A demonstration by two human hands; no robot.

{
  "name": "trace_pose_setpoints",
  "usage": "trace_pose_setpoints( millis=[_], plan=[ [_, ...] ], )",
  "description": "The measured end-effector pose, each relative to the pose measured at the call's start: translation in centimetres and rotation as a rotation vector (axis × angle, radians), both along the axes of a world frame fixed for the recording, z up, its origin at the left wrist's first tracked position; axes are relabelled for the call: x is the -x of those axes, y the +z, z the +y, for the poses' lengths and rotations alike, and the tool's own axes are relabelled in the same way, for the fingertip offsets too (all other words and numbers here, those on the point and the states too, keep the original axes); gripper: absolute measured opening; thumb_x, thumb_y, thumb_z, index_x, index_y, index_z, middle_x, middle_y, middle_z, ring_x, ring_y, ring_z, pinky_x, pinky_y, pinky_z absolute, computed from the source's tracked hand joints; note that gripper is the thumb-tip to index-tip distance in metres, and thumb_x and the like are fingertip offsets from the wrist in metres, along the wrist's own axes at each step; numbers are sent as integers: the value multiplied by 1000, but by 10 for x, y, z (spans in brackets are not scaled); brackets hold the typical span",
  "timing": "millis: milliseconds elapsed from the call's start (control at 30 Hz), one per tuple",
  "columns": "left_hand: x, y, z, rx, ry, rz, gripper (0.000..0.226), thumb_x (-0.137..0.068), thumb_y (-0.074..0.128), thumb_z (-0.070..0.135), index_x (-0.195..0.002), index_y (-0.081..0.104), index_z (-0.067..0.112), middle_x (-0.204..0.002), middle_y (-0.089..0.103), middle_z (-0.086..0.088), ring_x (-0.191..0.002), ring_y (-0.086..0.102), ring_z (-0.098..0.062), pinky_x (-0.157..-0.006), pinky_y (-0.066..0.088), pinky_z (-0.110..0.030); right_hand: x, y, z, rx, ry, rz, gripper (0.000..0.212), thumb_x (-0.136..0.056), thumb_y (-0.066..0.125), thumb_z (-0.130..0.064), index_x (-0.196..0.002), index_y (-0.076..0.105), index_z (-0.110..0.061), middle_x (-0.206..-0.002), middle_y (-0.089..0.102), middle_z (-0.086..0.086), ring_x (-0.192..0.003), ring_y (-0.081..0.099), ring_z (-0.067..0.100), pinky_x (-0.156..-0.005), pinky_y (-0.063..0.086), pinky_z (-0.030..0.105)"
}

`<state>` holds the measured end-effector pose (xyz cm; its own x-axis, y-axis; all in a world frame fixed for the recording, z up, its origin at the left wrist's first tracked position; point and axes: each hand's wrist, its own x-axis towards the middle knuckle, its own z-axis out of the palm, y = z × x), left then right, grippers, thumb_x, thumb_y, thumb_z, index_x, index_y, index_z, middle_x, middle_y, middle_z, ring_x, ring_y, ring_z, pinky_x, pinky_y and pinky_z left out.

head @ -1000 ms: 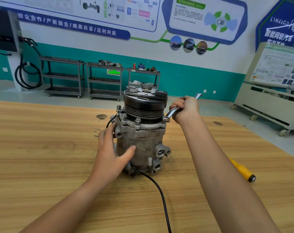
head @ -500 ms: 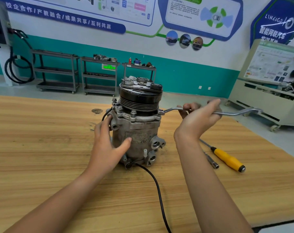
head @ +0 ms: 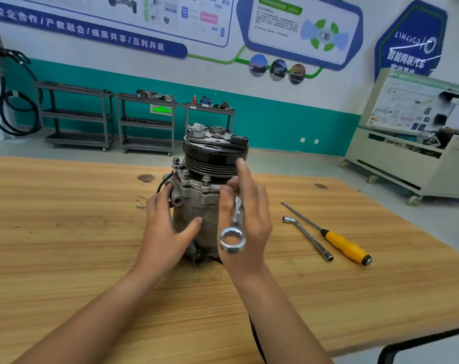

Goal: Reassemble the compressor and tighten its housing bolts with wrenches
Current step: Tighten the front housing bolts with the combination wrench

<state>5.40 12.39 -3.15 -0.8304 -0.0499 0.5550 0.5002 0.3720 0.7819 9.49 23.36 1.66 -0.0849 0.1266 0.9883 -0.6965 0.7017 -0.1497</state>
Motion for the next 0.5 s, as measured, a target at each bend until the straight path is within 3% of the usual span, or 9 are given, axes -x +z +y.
trace_pose_setpoints(
  millis=[100,167,200,267,333,433,500],
  plan=[
    [0,1,1,-7,29,40,83,-76,74,18,-144,27,20,-132,31,1,-114,33,-2,-98,31,-19,0,4,-3,-87,-73,-20,38,-93,51,-19,-114,57,13,-82,66,19,-76,64,25,-69,55,33],
    [0,3,2,-1,25,62,76,-75,72,20,-140,32,19,-129,32,3,-109,32,4,-90,29,-8,0,4,-11,-141,-157,-50,33,-90,57,-16,-113,62,7,-84,68,15,-78,65,27,-75,55,38],
    [0,4,2,3,6,75,70,-76,69,21,-137,36,17,-130,36,2,-109,33,3,-88,31,-9,1,4,-15,-160,-222,-78,30,-89,59,-15,-111,66,3,-85,68,13,-80,65,27,-79,54,39],
    [3,4,1,31,-13,124,54,-77,66,15,-127,46,12,-124,45,-5,-105,38,-1,-87,34,-9,6,7,-26,-188,-366,-168,25,-85,67,-16,-108,71,-8,-84,69,7,-84,65,24,-87,50,43],
    [7,3,-1,146,29,128,46,-80,65,11,-122,48,4,-119,48,-14,-101,37,-5,-86,26,2,11,11,-36,-221,-472,-236,24,-81,72,-19,-105,72,-16,-82,69,2,-84,65,22,-95,45,49],
    [11,2,-4,249,61,84,45,-82,58,21,-120,50,0,-116,52,-17,-103,41,-13,-84,19,5,12,19,-41,-241,-455,-265,25,-90,54,-24,-104,72,-16,-80,66,3,-85,63,24,-102,36,53],
    [10,3,-3,180,38,61,56,-77,55,32,-124,48,2,-119,50,-13,-104,40,-10,-84,23,2,7,30,-39,-153,-268,-172,30,-91,48,-21,-103,71,-6,-76,65,7,-76,61,26,-91,46,46]
  ],
)
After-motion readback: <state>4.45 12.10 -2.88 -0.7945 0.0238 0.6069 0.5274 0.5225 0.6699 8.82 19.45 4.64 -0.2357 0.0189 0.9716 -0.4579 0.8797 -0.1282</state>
